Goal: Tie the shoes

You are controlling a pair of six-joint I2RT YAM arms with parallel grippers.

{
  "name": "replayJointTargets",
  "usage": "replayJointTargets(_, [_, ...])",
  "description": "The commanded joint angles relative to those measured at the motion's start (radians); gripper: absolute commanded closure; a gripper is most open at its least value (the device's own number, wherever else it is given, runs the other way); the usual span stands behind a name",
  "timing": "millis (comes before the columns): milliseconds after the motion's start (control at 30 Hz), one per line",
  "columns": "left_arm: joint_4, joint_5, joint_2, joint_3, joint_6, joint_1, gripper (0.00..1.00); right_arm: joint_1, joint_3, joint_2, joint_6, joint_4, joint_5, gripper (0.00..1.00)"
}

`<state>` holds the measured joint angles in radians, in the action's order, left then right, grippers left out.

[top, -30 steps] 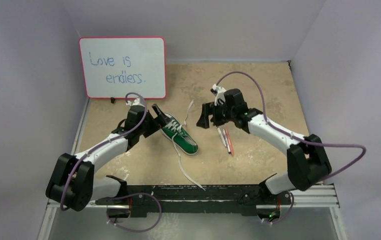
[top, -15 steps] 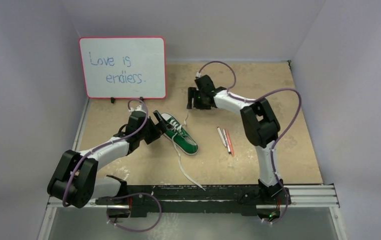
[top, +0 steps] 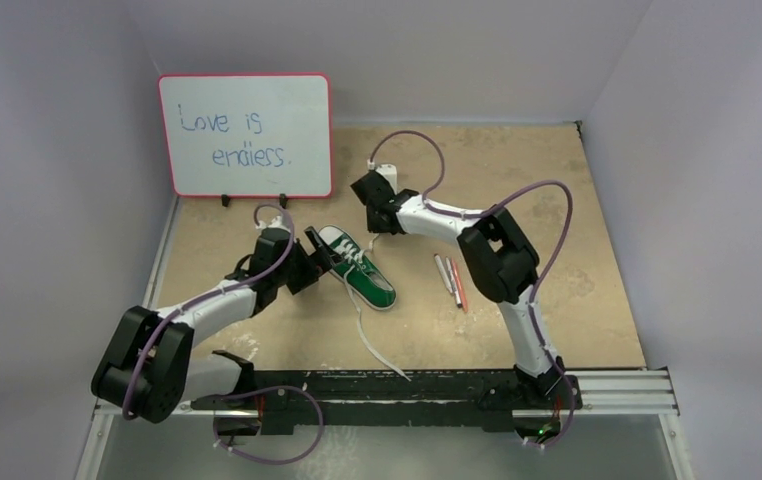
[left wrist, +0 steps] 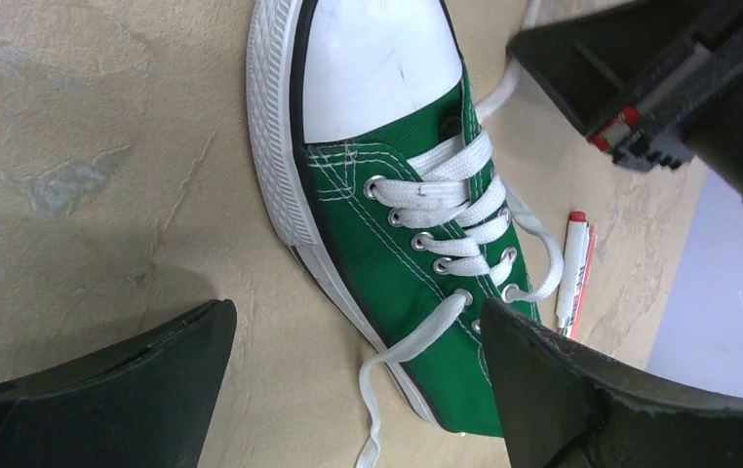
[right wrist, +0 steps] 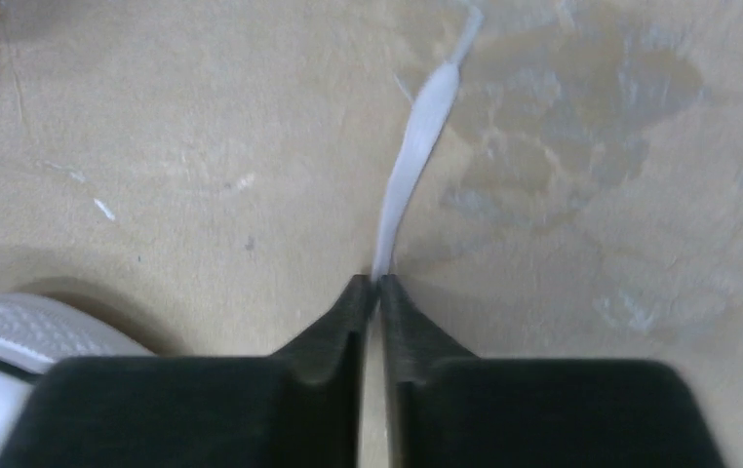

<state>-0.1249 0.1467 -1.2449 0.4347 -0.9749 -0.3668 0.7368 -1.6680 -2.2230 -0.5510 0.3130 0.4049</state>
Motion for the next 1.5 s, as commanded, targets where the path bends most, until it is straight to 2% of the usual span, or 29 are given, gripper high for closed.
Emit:
replayJointTargets(0, [-0.063, 0.007, -0.040, 0.051, 0.019, 0.003, 0.04, -0.046, 0.212, 0.091, -0.025, 0.031, -0.067, 1.00])
replayJointTargets(200, [-0.139, 0.068, -0.167, 0.155, -0.005, 0.000, 0.05, -0.139, 0.490, 0.424, 0.035, -0.203, -0.272, 1.00])
replayJointTargets(333, [-0.161, 0.085, -0.257, 0.237, 0.000, -0.027, 0.06, -0.186, 0.645, 0.611, 0.056, -0.284, -0.315, 1.00])
replayJointTargets(667, [-0.280, 0.135, -0.389, 0.305, -0.056, -0.176, 0.08, -0.225, 0.857, 0.895, 0.039, -0.285, -0.216, 1.00])
replayJointTargets(800, [-0.226, 0.114, -0.348, 0.297, 0.002, -0.185, 0.08, -0.234, 0.885, 0.956, 0.050, -0.246, -0.188, 1.00])
replayJointTargets(933, [0.093, -0.075, -0.221, 0.331, 0.177, -0.188, 0.06, -0.234, 0.913, 1.013, 0.074, -0.217, -0.184, 1.00])
replayJointTargets(1033, [0.253, -0.143, -0.108, 0.287, 0.213, -0.190, 0.04, -0.234, 0.921, 1.045, 0.112, -0.209, -0.222, 1.00])
replayJointTargets(1133, [0.283, -0.122, -0.030, 0.205, 0.177, -0.220, 0.08, -0.234, 0.926, 1.055, 0.165, -0.204, -0.310, 1.00])
replayJointTargets(1267, [0.181, -0.054, 0.031, 0.131, 0.079, -0.251, 0.13, -0.233, 0.936, 0.998, 0.234, -0.213, -0.433, 1.00])
replayJointTargets(1367, [0.220, -0.097, 0.057, 0.128, 0.063, -0.251, 0.12, -0.220, 0.971, 0.933, 0.218, -0.259, -0.526, 1.00])
replayJointTargets(1467, [0.263, -0.098, 0.053, 0.123, 0.076, -0.253, 0.09, -0.164, 0.976, 0.883, 0.186, -0.294, -0.545, 1.00])
